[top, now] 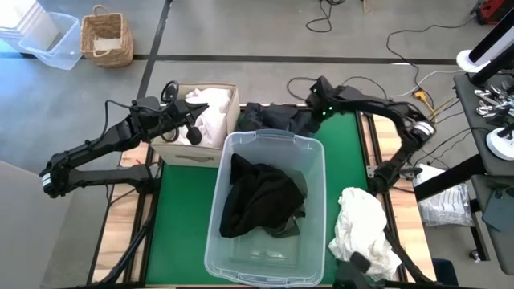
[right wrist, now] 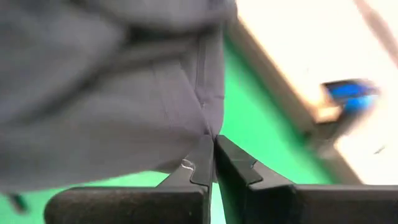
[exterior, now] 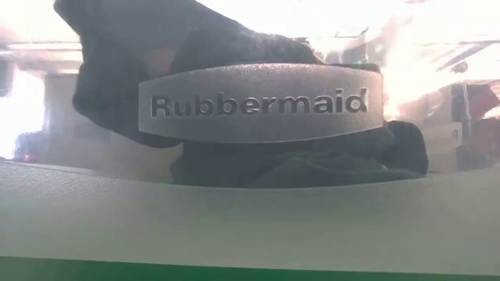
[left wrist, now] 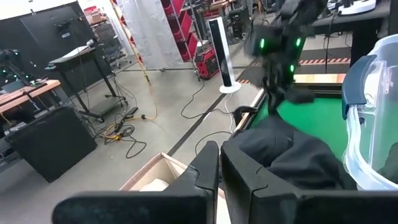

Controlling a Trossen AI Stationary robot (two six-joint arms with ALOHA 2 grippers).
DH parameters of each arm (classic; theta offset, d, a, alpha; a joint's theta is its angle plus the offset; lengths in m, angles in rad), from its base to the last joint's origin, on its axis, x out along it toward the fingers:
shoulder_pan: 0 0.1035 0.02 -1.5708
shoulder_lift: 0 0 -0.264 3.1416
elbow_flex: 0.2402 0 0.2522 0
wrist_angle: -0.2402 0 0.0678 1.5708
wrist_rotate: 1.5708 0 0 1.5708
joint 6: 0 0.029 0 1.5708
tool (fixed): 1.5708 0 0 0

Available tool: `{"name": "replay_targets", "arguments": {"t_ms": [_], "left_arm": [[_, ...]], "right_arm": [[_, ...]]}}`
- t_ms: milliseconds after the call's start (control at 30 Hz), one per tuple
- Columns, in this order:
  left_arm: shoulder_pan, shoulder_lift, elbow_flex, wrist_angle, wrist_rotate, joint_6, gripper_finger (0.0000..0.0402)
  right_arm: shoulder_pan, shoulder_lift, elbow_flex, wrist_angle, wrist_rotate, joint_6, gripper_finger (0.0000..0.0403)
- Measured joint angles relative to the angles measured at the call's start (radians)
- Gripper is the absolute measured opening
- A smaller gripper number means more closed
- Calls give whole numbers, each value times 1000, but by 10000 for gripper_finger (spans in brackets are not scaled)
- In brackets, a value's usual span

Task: Sort clothes
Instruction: Put the black shorts into the transparent bin

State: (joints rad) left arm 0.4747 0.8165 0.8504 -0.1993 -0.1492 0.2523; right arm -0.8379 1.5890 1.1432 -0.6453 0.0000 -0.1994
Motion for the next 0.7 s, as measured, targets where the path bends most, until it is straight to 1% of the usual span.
{"name": "replay_targets", "arguments": {"t_ms": [133,300,433,500,600,700], "left_arm": [[0,0,0,0,0,0,0],[0,0,-1,0,0,-9,0],[0,0,-1,0,1,-29,0],[0,0,-1,0,1,-29,0],[0,0,-1,0,1,-29,0],[0,0,-1,0,1,-29,0]], "right_arm": [[0,-142,16,-4,54,-2,9],[0,-311,22,-8,55,-1,9],[0,-412,31,-4,43,0,9],[0,-435,27,0,7,1,9],[0,-428,2,-2,-50,0,9],[-2,-390,-39,33,-53,-11,9]]}}
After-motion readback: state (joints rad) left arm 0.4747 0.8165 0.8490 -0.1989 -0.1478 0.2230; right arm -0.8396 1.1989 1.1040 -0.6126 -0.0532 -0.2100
